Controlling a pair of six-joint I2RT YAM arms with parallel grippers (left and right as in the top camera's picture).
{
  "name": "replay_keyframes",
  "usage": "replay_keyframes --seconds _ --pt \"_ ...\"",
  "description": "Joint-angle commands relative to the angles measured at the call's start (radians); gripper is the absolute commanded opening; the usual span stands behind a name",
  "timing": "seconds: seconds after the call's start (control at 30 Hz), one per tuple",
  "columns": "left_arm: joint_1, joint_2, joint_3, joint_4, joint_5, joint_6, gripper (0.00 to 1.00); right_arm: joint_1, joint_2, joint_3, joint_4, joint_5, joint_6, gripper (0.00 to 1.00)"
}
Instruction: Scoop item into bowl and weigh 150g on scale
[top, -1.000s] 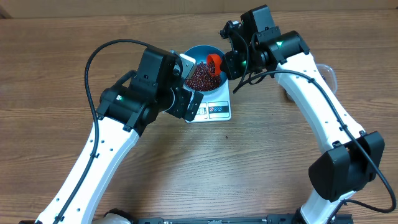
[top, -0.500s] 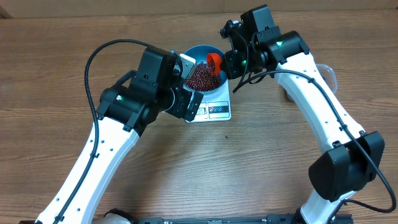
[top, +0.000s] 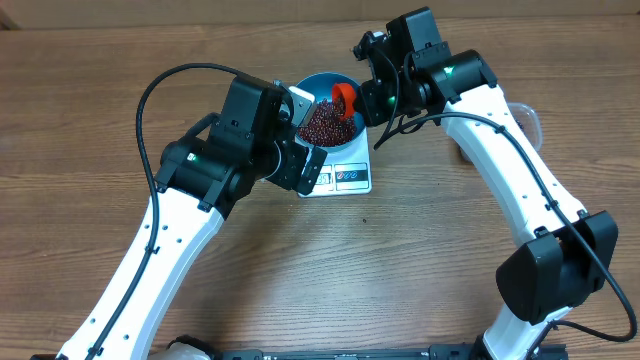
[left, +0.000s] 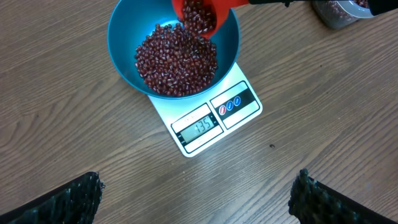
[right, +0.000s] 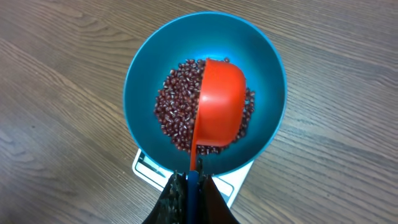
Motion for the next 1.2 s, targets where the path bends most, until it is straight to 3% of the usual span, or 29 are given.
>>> replay_keyframes --seconds 0.0,0.1,0.27,0.37,0.53,0.7,0.9,1.03,1.17 --pt "0.003 0.005 0.008 0.002 0.014 0.019 1.00 0.014 -0.039 0.031 -0.003 0.019 0.004 0.04" --pt "0.003 0.005 0.008 0.002 0.014 0.019 1.00 0.024 -0.039 0.031 -0.013 0.005 -0.065 0.04" --pt "0.003 0.005 0.008 0.002 0.014 0.019 1.00 0.024 -0.039 0.031 0.003 0.037 0.013 0.04" --pt "0.003 0.005 0.008 0.002 0.014 0.019 1.00 0.032 -0.039 0.031 -0.023 -0.028 -0.124 0.04" --pt "0.003 0.005 0.008 0.002 0.014 0.019 1.00 0.032 -0.039 0.031 -0.002 0.070 -0.007 0.04" --pt "0.003 0.005 0.008 0.002 0.014 0.019 1.00 0.044 -0.039 0.031 -0.029 -0.011 -0.153 0.04" --pt "0.003 0.005 0.008 0.002 0.014 0.019 1.00 0.044 -0.039 0.031 -0.010 0.072 -0.035 0.04" --pt "0.003 0.005 0.008 0.002 0.014 0.019 1.00 0.049 -0.039 0.031 -0.035 0.000 -0.160 0.04" --pt "0.003 0.005 0.008 0.002 0.014 0.019 1.00 0.048 -0.039 0.031 -0.024 0.039 -0.108 0.04"
